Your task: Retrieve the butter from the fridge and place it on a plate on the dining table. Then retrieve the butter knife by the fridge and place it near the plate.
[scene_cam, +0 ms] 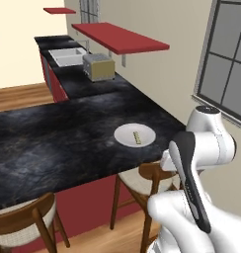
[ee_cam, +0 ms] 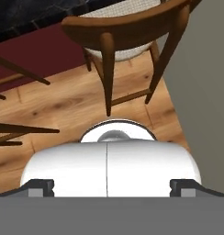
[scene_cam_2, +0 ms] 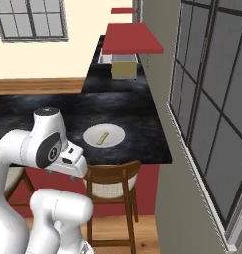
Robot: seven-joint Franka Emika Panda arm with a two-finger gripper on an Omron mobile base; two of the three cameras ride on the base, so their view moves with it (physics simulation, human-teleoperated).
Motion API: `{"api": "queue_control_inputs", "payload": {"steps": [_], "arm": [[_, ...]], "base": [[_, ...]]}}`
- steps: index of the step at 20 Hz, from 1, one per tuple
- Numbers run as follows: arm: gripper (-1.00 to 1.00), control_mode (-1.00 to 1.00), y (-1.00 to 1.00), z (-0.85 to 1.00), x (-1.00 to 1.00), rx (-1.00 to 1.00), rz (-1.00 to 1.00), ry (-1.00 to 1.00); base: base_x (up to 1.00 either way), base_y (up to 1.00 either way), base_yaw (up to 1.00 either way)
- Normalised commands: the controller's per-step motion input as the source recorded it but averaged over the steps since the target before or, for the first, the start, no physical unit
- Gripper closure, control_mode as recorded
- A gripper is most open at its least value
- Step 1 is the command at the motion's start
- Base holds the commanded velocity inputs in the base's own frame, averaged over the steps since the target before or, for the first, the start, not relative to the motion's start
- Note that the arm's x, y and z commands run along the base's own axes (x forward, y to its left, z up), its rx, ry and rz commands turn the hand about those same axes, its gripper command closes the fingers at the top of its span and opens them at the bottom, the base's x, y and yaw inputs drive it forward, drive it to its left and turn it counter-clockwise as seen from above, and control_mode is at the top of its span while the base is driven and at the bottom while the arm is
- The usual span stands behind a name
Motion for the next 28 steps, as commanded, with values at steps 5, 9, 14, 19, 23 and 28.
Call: {"api": "queue_control_inputs", "payload": {"steps": [5, 9, 14, 19, 23, 28], "arm": [[-1.0, 1.0, 0.0, 0.0, 0.0, 0.0, 0.0, 0.0], [-1.0, 1.0, 0.0, 0.0, 0.0, 0.0, 0.0, 0.0], [-1.0, 1.0, 0.0, 0.0, 0.0, 0.0, 0.0, 0.0], [-1.0, 1.0, 0.0, 0.0, 0.0, 0.0, 0.0, 0.0], [-1.0, 1.0, 0.0, 0.0, 0.0, 0.0, 0.0, 0.0], [-1.0, 1.0, 0.0, 0.0, 0.0, 0.0, 0.0, 0.0]], "base": [[-0.83, 0.23, 0.01], [-0.52, 0.7, 0.2], [-0.41, 0.99, 0.29], [-0.25, 1.0, 0.38], [-0.04, 1.0, 0.22], [0.04, 1.0, 0.06]]}}
